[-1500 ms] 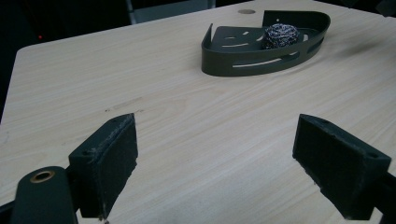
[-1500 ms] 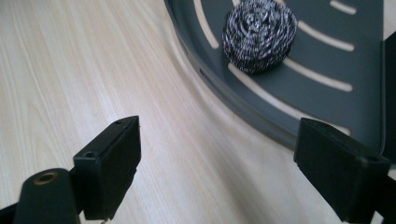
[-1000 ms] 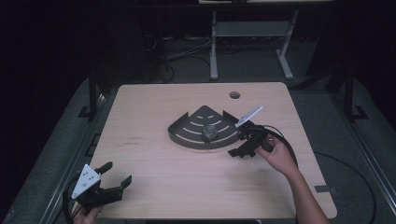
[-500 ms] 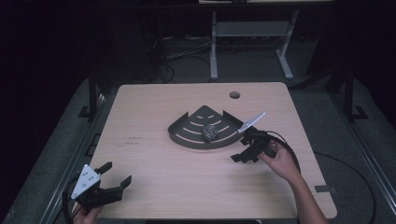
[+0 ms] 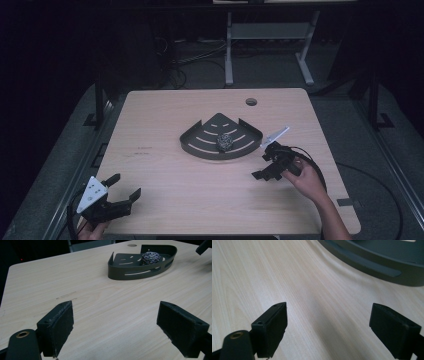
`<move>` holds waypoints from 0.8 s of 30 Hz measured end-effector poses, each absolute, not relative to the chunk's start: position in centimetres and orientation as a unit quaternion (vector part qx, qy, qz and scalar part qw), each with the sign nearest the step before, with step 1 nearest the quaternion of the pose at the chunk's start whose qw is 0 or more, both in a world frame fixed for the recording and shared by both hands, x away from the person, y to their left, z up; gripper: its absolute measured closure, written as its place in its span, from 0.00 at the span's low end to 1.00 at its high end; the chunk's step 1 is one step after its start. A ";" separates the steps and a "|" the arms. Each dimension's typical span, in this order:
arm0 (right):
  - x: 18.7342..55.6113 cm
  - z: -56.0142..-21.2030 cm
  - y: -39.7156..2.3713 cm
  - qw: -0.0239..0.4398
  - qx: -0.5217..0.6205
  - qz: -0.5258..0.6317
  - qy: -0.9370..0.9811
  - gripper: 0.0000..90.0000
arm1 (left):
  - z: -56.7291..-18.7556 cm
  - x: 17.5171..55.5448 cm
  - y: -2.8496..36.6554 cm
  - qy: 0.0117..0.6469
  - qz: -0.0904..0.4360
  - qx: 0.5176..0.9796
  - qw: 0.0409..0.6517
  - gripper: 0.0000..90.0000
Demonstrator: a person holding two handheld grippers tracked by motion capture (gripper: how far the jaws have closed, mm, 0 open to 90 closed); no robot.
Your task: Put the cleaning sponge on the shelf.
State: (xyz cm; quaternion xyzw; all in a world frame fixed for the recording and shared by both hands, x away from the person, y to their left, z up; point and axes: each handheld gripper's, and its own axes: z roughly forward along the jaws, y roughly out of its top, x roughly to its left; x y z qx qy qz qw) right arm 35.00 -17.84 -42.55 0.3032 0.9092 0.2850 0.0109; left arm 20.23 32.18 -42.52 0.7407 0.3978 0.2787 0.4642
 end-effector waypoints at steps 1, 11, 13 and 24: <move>34.9 -42.6 -17.9 0.011 0.303 0.286 0.909 0.16 | -42.5 20.2 32.2 0.397 0.279 0.741 0.464 0.15; 33.8 -43.0 -18.8 0.013 0.306 0.289 0.907 0.16 | -42.6 20.2 32.1 0.398 0.279 0.741 0.464 0.15; 33.5 -43.1 -18.9 0.013 0.307 0.291 0.906 0.16 | -42.6 20.2 32.1 0.397 0.279 0.742 0.463 0.15; 32.4 -43.5 -19.8 0.013 0.310 0.292 0.905 0.16 | -42.6 20.3 32.0 0.397 0.278 0.743 0.463 0.15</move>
